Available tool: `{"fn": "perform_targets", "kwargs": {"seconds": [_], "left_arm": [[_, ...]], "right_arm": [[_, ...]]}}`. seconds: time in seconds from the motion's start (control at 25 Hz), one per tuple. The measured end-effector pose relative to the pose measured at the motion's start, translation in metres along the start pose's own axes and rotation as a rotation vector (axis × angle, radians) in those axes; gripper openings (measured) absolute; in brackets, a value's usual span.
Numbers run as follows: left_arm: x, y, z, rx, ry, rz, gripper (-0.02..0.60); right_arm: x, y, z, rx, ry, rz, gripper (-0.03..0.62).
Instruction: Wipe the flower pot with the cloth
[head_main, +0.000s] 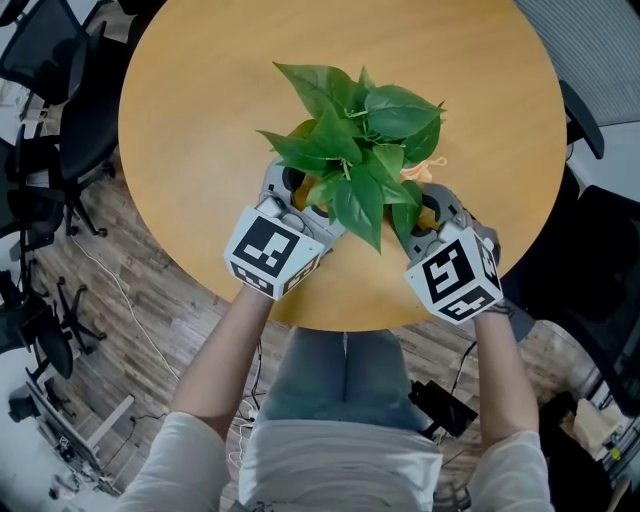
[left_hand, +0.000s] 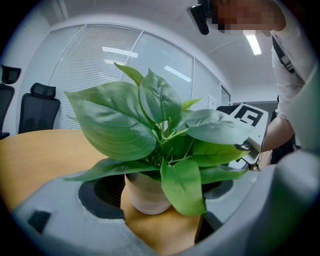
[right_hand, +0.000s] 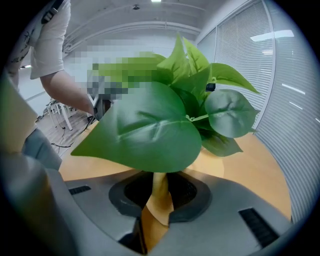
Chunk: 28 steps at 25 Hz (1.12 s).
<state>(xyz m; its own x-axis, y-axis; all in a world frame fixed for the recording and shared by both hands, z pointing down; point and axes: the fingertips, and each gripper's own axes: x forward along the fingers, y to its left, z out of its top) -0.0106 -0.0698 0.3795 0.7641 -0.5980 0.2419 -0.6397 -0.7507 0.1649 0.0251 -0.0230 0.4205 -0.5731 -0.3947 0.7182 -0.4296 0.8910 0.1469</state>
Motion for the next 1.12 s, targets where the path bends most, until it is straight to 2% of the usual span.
{"fn": "perform_targets", "kwargs": {"seconds": [0.44,0.6,0.76,1.0,1.12], "left_arm": [[0.005,-0.001,0.003,-0.045,-0.012,0.151,0.439],[0.007,0.000,0.003,-0.052,-0.018,0.181,0.439],[0.005,-0.004,0.003,-0.030,-0.020,0.124,0.440],[-0.017,-0.009,-0.026,0.019,0.057,-0.033,0.443],[-0.026,-0.004,-0.030,0.038,0.064,-0.108,0.445]], "right_arm": [[0.002,0.009,0.003,-0.006,-0.023,0.022,0.071],[0.003,0.007,0.003,0.002,-0.028,0.024,0.072],[0.000,0.006,-0.001,0.024,-0.030,0.021,0.072],[-0.003,0.005,-0.004,0.028,-0.027,0.016,0.072],[-0.005,0.005,-0.006,0.031,-0.032,0.022,0.072]]}}
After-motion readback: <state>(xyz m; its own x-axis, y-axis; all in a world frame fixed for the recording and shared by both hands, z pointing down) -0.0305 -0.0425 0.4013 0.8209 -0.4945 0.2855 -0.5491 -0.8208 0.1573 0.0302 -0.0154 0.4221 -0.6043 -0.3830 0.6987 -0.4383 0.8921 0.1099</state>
